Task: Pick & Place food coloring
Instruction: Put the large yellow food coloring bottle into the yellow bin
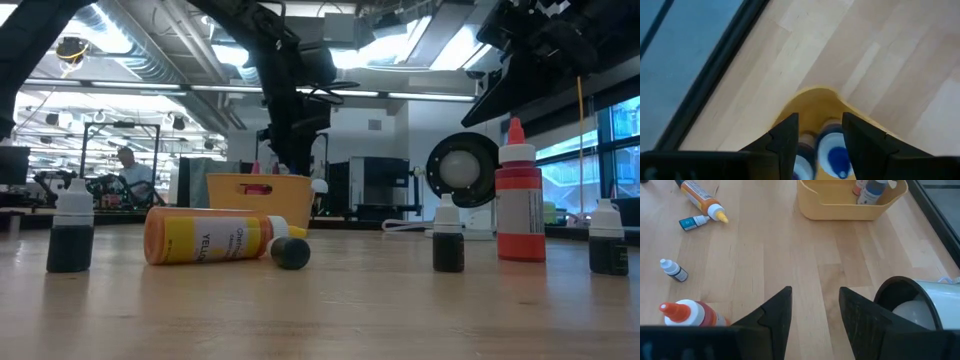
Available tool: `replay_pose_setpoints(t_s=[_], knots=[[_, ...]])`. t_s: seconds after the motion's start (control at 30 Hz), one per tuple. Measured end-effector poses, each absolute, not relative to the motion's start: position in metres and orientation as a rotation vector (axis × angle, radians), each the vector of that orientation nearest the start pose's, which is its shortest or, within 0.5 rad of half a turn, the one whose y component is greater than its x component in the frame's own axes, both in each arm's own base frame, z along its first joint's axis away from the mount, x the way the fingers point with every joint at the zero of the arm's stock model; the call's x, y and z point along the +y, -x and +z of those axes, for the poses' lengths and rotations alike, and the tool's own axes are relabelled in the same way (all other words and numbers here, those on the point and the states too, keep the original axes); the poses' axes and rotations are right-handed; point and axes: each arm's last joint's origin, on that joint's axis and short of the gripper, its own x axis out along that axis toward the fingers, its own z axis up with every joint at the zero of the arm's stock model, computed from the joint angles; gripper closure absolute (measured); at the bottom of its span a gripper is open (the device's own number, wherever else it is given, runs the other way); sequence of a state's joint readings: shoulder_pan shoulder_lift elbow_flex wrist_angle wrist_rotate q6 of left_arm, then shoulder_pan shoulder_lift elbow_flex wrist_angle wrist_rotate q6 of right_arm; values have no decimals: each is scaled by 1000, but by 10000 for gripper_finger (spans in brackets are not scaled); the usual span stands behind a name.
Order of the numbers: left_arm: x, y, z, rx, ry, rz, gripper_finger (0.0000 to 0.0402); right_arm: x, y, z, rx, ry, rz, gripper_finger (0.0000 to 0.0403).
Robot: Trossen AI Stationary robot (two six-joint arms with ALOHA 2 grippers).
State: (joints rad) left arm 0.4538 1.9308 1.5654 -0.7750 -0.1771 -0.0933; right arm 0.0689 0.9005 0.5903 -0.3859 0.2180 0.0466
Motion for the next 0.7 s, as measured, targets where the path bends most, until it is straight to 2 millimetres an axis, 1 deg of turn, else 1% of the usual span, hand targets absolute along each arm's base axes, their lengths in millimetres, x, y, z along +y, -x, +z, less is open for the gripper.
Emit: replay_pose_setpoints(t_s=[0.1, 0.17, 0.27, 0.37, 0.5, 0.57, 0.63, 0.7], knots=[[182, -360, 233, 1131, 203, 610, 256, 6, -181, 231, 686, 55, -159, 237], [181, -359, 238, 1134, 181, 594, 254, 6, -181, 231, 686, 55, -159, 237], [178, -357, 258, 1081, 154, 584, 252, 6, -181, 231, 686, 55, -159, 237], [171, -352, 280, 1028, 116, 554, 253, 6, -181, 231, 686, 56, -159, 237], [148, -343, 310, 951, 126, 444, 256, 6, -181, 231, 686, 56, -159, 237], [132, -342, 318, 924, 136, 358, 256, 6, -181, 231, 686, 56, -159, 237], [114, -340, 316, 931, 143, 296, 256, 6, -181, 231, 686, 56, -159, 237], [96, -341, 310, 950, 162, 266, 256, 6, -181, 231, 686, 56, -159, 237]])
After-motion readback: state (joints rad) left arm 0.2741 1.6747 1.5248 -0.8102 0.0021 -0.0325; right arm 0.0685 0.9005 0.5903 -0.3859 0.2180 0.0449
